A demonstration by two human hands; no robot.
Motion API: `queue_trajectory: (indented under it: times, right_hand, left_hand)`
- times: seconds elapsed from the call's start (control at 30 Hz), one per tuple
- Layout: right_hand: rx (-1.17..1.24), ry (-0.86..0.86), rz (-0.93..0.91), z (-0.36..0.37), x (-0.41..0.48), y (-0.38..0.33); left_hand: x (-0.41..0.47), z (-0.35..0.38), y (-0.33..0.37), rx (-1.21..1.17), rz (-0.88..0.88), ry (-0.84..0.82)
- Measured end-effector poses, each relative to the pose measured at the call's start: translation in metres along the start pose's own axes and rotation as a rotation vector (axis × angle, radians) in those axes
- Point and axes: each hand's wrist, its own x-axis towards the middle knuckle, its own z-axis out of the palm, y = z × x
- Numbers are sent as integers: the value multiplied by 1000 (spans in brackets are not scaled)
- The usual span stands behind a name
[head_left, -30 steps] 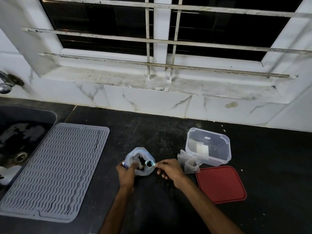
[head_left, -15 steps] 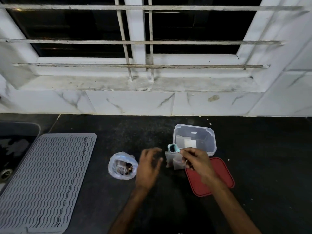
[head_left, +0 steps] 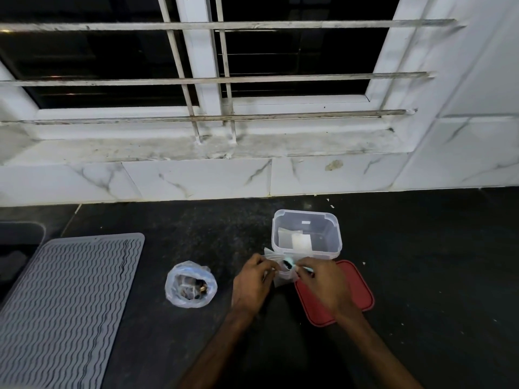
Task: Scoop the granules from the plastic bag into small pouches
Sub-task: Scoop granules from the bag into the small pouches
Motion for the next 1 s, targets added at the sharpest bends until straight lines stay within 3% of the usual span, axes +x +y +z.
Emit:
queue_trajectory:
  times: [0.1, 0.27, 0.4, 0.53, 0.67, 0.73, 0.87, 0.93, 1.0]
  right_hand:
    - [-379, -71, -166, 3, -2, -5]
    - [-460, 100, -254, 12, -10, -2]
    - [-122, 116, -36, 12, -7, 4]
    - [396, 150, 198, 15, -6, 0]
    - [678, 148, 209, 6, -11, -25]
    - [724, 78, 163, 6, -13, -45]
    - [648, -144, 74, 47, -6, -82]
    - [557, -240, 56, 75, -1, -96]
    - [421, -291, 15, 100, 3, -108]
  left_hand:
    - [0, 2, -2, -20, -7, 11]
    - [0, 2, -6, -40, -31, 39]
    - [0, 2, -7, -50, -52, 26]
    - [-6, -1, -4, -93, -29, 17]
    - [-25, -18, -8, -231, -79, 177]
    - [-40, -35, -17, -278, -202, 405]
    - [-75, -67, -59, -377, -652, 789]
    - [-91, -69, -82, -436, -876, 811]
    - [-104, -61, -101, -554, -1046, 710]
